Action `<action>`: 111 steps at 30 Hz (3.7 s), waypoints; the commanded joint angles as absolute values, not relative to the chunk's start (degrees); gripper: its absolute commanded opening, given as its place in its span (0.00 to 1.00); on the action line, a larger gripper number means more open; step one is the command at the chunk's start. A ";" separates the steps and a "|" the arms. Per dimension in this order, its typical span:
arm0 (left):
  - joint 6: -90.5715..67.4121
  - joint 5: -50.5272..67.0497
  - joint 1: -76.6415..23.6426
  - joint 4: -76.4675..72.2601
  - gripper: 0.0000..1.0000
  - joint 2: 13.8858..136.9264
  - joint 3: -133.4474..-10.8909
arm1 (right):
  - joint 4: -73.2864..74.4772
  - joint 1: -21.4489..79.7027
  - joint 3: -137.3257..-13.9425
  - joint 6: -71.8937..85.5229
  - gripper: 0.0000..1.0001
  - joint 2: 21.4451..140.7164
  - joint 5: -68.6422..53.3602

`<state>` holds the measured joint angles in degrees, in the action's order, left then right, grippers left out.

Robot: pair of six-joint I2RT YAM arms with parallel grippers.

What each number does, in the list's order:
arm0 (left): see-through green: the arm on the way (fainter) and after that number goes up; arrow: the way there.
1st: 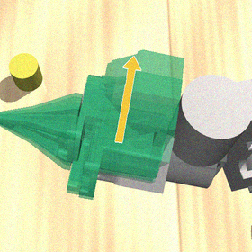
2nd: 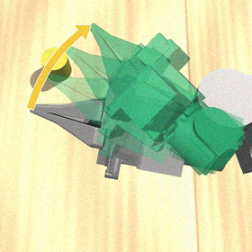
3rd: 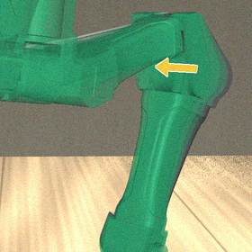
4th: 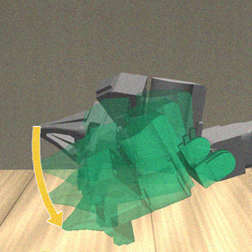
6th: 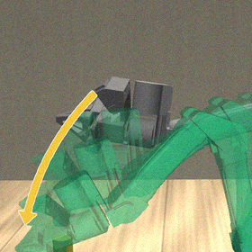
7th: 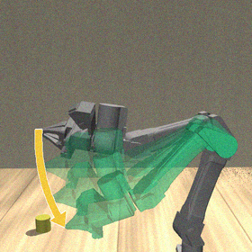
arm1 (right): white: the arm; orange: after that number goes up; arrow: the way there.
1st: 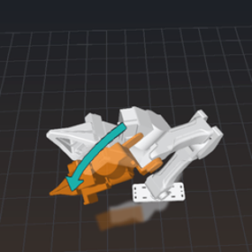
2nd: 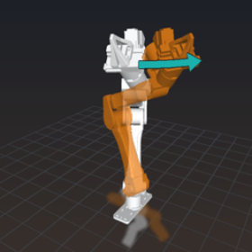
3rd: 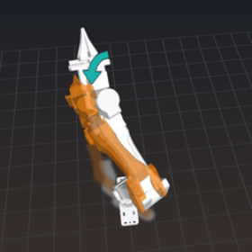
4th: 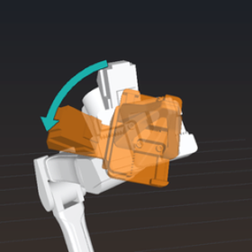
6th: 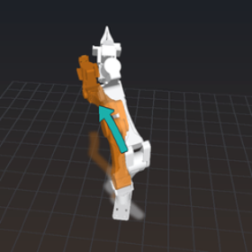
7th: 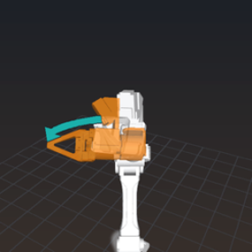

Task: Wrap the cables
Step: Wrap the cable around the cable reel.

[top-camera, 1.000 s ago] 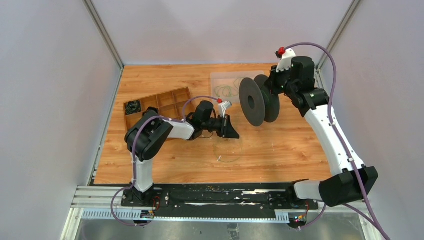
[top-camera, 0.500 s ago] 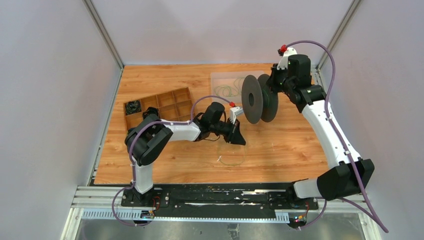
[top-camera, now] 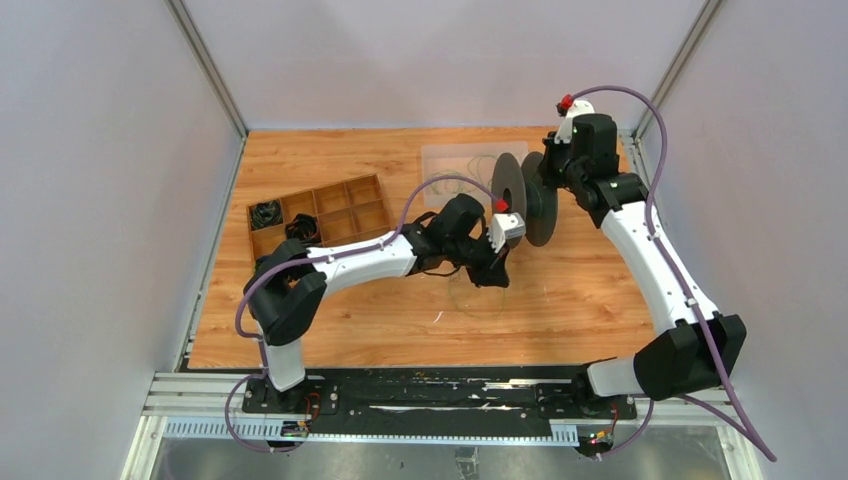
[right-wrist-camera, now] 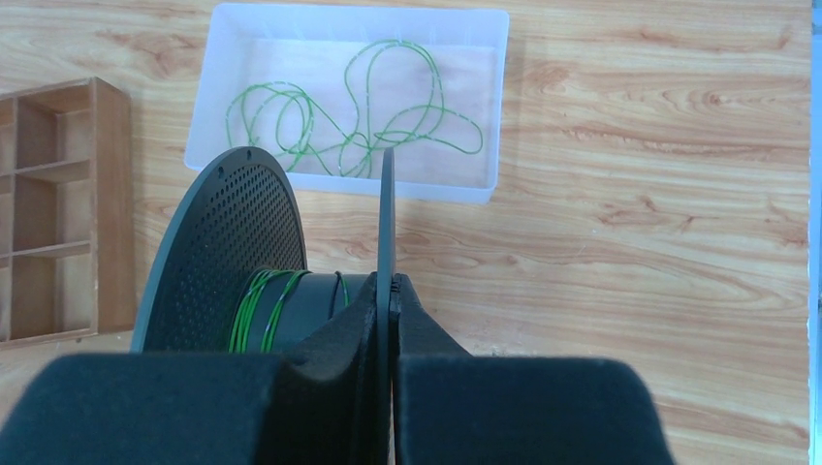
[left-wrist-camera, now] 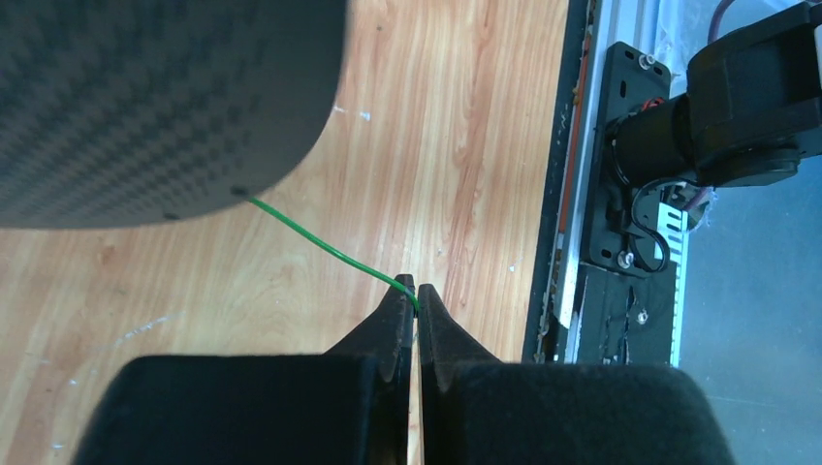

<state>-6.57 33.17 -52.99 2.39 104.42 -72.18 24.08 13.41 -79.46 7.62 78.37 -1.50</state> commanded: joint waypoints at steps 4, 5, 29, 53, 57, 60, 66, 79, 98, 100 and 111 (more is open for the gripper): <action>-0.99 30.35 -54.84 16.93 0.01 105.22 -81.80 | 19.44 14.08 -75.82 5.27 0.01 76.25 2.14; -0.90 30.48 -54.87 17.74 0.02 105.33 -82.65 | 19.11 14.41 -75.31 4.89 0.01 76.02 2.56; 6.35 29.60 -52.04 33.42 0.02 107.48 -100.85 | 14.80 18.99 -66.51 -2.17 0.01 73.48 2.82; 9.10 23.90 -45.63 42.63 0.02 111.15 -114.37 | 14.30 20.06 -63.22 -9.15 0.01 70.48 -9.25; 7.97 24.19 -44.48 43.42 0.06 111.80 -115.95 | 14.37 20.13 -63.11 -10.37 0.01 70.33 -11.96; 7.42 24.24 -43.67 43.45 0.06 112.10 -115.94 | 14.49 20.13 -63.09 -10.55 0.01 69.98 -13.07; 7.14 21.29 -43.25 43.22 0.06 112.25 -115.11 | 15.17 19.97 -63.72 -9.63 0.01 69.75 -15.22; 7.52 19.25 -41.19 42.26 0.07 111.43 -112.48 | 15.62 18.82 -64.03 -9.06 0.01 68.83 -16.87; 7.44 21.75 -38.00 37.20 0.02 108.19 -103.16 | 15.96 17.52 -64.56 -8.88 0.01 68.40 -17.74; 7.33 21.96 -37.12 36.47 0.04 107.83 -102.00 | 16.07 17.33 -64.82 -8.79 0.01 68.22 -18.29; 6.43 23.85 -35.10 32.77 0.07 106.81 -96.83 | 16.97 16.66 -66.26 -8.27 0.01 68.03 -20.28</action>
<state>6.48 25.87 -36.45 33.04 107.70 -98.89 18.28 18.02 -63.79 -8.97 70.35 -18.35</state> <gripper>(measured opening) 0.074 0.022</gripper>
